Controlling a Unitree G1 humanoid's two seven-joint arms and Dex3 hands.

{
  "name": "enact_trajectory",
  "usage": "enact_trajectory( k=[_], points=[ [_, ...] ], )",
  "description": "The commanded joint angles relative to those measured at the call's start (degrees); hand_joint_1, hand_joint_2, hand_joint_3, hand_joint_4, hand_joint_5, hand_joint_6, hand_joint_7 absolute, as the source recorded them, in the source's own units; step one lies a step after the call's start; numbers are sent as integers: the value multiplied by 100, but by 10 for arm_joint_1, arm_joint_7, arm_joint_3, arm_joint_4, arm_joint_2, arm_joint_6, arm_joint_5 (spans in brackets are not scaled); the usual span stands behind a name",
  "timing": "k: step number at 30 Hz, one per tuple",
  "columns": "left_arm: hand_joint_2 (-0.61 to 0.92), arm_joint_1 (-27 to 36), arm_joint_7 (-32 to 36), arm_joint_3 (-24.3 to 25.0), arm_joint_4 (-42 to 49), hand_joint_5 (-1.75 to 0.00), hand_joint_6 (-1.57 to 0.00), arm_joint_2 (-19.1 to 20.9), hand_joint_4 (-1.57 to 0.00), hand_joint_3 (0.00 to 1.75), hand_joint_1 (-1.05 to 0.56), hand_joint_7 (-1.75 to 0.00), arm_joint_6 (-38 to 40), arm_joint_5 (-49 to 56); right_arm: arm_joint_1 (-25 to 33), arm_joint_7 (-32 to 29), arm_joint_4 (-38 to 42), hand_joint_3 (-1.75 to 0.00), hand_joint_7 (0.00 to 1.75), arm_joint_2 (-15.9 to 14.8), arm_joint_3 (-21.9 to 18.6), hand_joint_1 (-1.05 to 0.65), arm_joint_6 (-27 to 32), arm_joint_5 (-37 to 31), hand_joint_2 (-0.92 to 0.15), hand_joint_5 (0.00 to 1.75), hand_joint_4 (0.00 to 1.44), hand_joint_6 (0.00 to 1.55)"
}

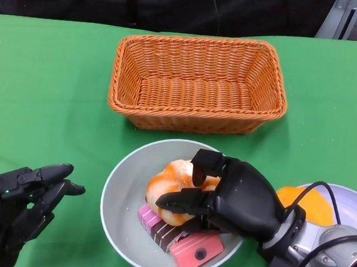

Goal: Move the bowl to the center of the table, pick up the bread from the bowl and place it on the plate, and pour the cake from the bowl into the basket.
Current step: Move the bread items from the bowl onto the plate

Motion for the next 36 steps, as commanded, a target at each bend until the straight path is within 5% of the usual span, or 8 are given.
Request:
enact_trajectory(
  k=[1,13,22,28,32,36],
  points=[
    [92,-4,-4,4,7,-98,-129,5,-87,19,-26,-1,-11,-4,-11,-19,11,0,3,-2,7,-28,-10,-8,-77,142,75,128],
    [92,-6,-2,4,17,-98,-129,7,-87,18,-27,-1,-15,-2,-26,-60,21,-1,6,-2,0,-20,-34,-6,-80,136,78,130],
    [92,-11,-4,5,26,-99,-129,8,-86,18,-27,-1,-20,-2,-34,-46,7,0,12,-12,-18,-22,-58,9,-82,112,87,124],
    [92,-13,-3,5,31,-99,-129,9,-85,18,-28,-1,-24,0,-34,-31,4,-1,18,-13,-34,-23,-64,20,-84,114,86,123],
    [92,-14,-1,5,33,-99,-129,7,-86,18,-28,-1,-28,2,-34,-29,8,0,93,-13,-39,-21,-57,17,-88,139,77,85],
    [92,-14,-5,5,34,-99,-129,8,-86,18,-28,-1,-25,-3,-36,-44,21,-1,125,-8,-36,-20,-43,10,-91,161,71,70]
  ],
)
